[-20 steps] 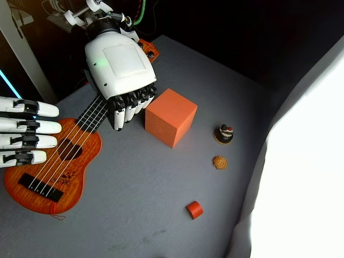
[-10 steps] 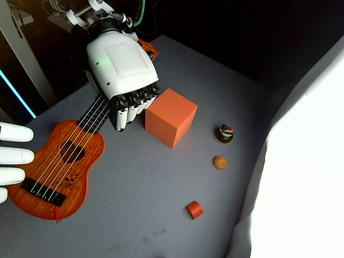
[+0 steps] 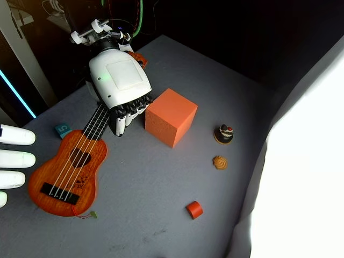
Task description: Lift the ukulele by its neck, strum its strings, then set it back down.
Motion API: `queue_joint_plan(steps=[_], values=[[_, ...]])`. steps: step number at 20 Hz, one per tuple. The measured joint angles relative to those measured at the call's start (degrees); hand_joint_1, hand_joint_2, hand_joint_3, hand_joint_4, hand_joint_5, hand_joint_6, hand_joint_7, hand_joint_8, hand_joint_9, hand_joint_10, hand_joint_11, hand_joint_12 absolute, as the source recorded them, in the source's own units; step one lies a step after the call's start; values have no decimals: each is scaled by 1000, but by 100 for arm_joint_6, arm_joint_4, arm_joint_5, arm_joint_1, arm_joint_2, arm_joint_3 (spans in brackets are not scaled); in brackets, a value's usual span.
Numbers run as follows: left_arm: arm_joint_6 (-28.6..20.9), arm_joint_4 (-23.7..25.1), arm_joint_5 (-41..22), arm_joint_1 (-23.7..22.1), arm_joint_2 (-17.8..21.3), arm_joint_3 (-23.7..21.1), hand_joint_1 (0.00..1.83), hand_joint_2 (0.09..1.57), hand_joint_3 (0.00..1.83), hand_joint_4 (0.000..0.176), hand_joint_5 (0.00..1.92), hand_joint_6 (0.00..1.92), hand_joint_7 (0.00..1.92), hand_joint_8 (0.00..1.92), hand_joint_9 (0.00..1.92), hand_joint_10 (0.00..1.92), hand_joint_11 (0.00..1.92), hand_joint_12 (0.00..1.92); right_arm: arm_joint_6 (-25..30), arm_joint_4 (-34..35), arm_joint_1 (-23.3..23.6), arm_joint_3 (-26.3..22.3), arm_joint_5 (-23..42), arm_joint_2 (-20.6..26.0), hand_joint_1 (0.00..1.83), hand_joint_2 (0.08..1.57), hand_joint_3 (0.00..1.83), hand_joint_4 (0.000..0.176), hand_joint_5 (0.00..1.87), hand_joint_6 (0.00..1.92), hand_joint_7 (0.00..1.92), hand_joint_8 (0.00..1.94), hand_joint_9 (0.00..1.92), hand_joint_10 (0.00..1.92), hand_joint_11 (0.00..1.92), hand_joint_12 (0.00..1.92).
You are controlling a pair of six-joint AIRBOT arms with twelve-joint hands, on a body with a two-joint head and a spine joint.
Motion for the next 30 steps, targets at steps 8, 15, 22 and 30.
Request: queue_joint_plan(steps=[8,15,22,30], values=[[-654,802,7,450,-361,149,1432,1230,3,0,1168,1921,1284,1921,1444,1921,1469,1921,-2,4,0,-13,7,-4,115,1343,0,0,182,569,421,6,130,680,0,1296],[-973,1421,-44,852,-621,306,1427,1231,1,0,1120,1921,1279,1921,1448,1921,1477,1921,-4,4,0,-13,9,-4,121,1342,0,0,164,571,417,6,126,682,0,1292],[-1182,1683,22,1093,-892,575,1341,1197,0,0,1037,1921,1244,1921,1377,1921,1419,1921,-4,2,0,-33,17,-26,128,1340,0,0,169,582,416,4,129,692,0,1329],[-1412,2004,61,1399,-1064,828,956,1100,0,0,920,1677,1176,1921,1297,1921,1376,1921,-4,4,0,-42,44,-26,114,1341,0,0,160,579,406,4,127,695,0,1303]])
